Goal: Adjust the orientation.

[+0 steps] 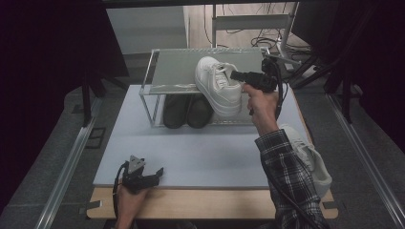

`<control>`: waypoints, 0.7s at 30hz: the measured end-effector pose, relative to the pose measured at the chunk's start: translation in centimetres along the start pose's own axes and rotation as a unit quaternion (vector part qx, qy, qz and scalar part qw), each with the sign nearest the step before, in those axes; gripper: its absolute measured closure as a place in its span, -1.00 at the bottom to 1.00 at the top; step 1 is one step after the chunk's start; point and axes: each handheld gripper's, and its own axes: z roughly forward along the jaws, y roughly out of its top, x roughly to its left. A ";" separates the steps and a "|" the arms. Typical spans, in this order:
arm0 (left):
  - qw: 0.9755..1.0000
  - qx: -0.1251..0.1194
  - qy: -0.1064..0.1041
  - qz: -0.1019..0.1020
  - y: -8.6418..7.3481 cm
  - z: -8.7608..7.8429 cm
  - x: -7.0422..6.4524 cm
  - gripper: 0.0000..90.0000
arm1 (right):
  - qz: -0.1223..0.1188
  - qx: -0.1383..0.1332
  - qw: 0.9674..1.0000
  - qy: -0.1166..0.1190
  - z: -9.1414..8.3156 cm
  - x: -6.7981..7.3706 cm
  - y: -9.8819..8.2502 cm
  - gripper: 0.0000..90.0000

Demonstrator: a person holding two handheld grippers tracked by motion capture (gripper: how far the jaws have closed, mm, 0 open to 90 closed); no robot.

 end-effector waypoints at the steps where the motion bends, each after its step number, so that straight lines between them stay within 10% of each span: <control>1: 1.000 0.000 0.000 0.000 0.0 0.0 0.0 -0.72 | 0.000 -0.002 1.000 -0.002 0.2 0.0 0.0 0.84; 21: 1.000 0.000 0.000 0.000 0.0 0.0 0.0 -0.72 | 0.013 0.001 1.000 0.020 1.9 -0.8 0.5 0.25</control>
